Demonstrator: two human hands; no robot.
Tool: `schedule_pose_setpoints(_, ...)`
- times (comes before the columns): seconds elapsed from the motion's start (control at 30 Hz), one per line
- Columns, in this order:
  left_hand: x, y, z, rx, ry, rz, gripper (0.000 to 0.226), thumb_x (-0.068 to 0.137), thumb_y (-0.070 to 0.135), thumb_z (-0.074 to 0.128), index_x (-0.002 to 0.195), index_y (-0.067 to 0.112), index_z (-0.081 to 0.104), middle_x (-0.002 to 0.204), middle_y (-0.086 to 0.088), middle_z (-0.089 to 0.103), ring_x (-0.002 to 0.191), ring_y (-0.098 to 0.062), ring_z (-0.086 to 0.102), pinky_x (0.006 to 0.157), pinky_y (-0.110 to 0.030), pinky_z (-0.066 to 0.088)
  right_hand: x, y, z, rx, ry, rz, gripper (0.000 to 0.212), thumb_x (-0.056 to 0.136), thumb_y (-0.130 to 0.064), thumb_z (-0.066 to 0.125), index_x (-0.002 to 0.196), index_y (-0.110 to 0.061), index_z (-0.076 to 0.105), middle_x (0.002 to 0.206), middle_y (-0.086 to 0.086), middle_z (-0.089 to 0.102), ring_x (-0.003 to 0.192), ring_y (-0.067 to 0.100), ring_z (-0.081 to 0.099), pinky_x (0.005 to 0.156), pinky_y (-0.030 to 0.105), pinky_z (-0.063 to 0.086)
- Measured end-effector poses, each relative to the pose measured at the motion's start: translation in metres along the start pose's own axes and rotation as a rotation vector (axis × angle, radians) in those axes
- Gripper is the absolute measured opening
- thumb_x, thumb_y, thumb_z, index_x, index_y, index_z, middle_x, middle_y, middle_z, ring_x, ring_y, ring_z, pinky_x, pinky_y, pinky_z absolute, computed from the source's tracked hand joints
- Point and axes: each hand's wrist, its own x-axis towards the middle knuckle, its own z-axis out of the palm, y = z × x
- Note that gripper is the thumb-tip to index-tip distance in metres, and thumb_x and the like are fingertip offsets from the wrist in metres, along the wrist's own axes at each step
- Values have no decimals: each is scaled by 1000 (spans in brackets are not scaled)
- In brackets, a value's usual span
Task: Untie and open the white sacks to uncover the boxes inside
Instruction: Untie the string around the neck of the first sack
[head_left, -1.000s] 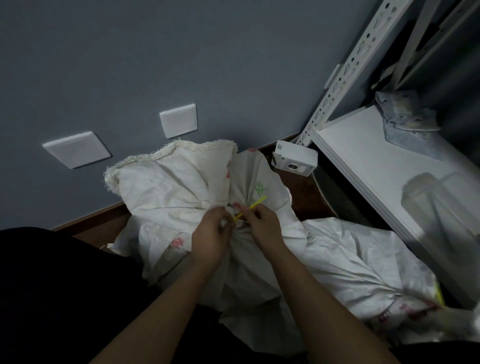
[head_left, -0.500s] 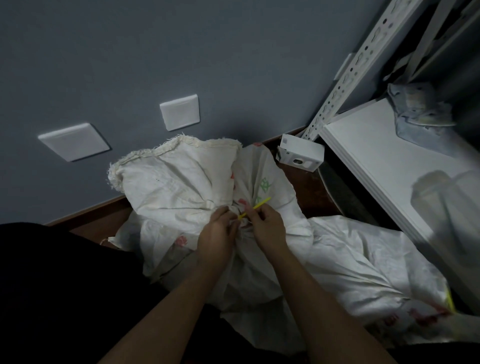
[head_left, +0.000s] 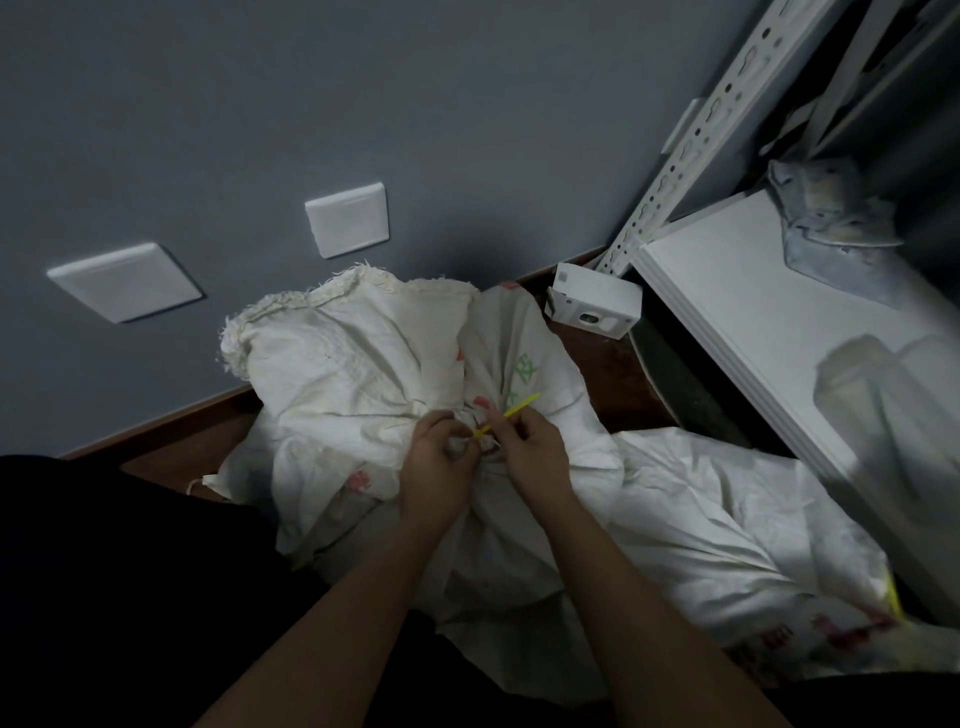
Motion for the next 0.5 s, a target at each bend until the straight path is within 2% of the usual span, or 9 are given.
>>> schedule_pose_setpoints(0.07,1,-1,3,-36,26,-32,11,74,-1,69,74,9,65,101,-11,61,100,-20,56,81,-8,36,0,1,-1,46,-8,12,35,89,-40,63,64,-19,51,61,-3,56,68,17,57,72,39,46)
schedule_pose_setpoints(0.13,0,2,6,-72,62,-67,9,73,-6,68,75,3,66,99,-5,59,94,-11,54,78,0,32,-1,0,-2,90,-8,27,36,87,-40,65,62,-19,51,58,-5,54,63,13,54,70,39,46)
schedule_pose_setpoints(0.27,-1,8,10,-88,118,-77,7,70,-12,68,74,-6,66,93,1,52,85,-1,47,75,3,30,-1,1,-3,126,-17,28,36,87,-39,67,62,-16,52,58,-1,54,62,13,53,68,39,46)
schedule_pose_setpoints(0.37,0,9,11,-70,151,-66,8,67,-11,70,72,-6,67,90,-4,56,83,-7,49,74,1,31,1,4,-6,99,-46,-10,34,88,-35,66,63,-16,53,61,3,57,63,17,55,66,39,45)
schedule_pose_setpoints(0.43,2,3,13,-14,166,-48,9,64,-7,73,71,-3,69,88,-11,63,84,-16,54,74,-8,33,5,5,-10,39,-84,-63,32,89,-27,66,61,-21,53,59,-5,55,60,10,52,64,31,42)
schedule_pose_setpoints(0.5,3,-2,15,26,152,-76,11,64,5,71,74,0,71,90,-15,65,86,-24,57,75,-17,34,10,7,-14,-17,-145,-108,24,90,-22,65,67,-17,62,65,-2,62,63,10,57,67,31,46)
